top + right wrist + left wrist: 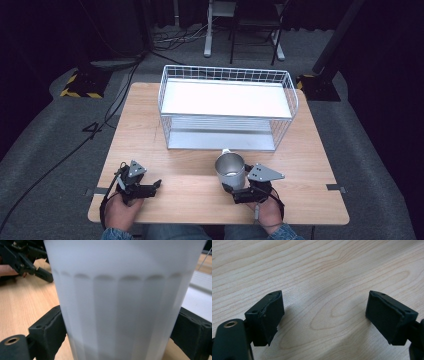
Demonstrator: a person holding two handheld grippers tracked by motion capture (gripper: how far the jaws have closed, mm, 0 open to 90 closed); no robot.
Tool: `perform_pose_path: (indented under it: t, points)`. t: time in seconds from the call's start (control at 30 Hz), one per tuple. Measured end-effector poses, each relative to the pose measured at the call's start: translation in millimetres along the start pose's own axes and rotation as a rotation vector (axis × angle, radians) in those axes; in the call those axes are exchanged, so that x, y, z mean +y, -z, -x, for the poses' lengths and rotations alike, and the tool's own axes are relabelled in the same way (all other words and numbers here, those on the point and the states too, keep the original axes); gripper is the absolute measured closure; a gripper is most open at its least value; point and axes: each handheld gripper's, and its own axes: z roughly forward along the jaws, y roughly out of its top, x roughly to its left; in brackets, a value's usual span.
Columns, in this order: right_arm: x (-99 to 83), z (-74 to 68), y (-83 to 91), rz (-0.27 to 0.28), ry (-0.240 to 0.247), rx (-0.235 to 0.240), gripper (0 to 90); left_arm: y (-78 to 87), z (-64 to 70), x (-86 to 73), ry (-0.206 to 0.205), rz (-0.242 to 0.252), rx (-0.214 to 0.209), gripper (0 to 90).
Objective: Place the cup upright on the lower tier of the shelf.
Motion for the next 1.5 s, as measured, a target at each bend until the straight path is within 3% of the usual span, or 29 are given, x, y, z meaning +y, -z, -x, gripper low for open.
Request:
perform_pose_path:
  t: [0.53,1.03,1.5]
  points:
    - [26.3,23.2,-8.6,0.079,-0.002,-0.058,9.1,-0.1,0.0,0.0,0.000,0.001,0.000,15.7]
    - [42.8,60.6,-31.2,0.124,-0.028,-0.165,9.1,0.0,0.0,0.0,0.000,0.000,0.000,15.7]
    - [37.8,88.6,-65.8,0.097,-0.062,-0.265,9.0,0.0,0.1,-0.1,0.001,0.000,-0.001,15.7]
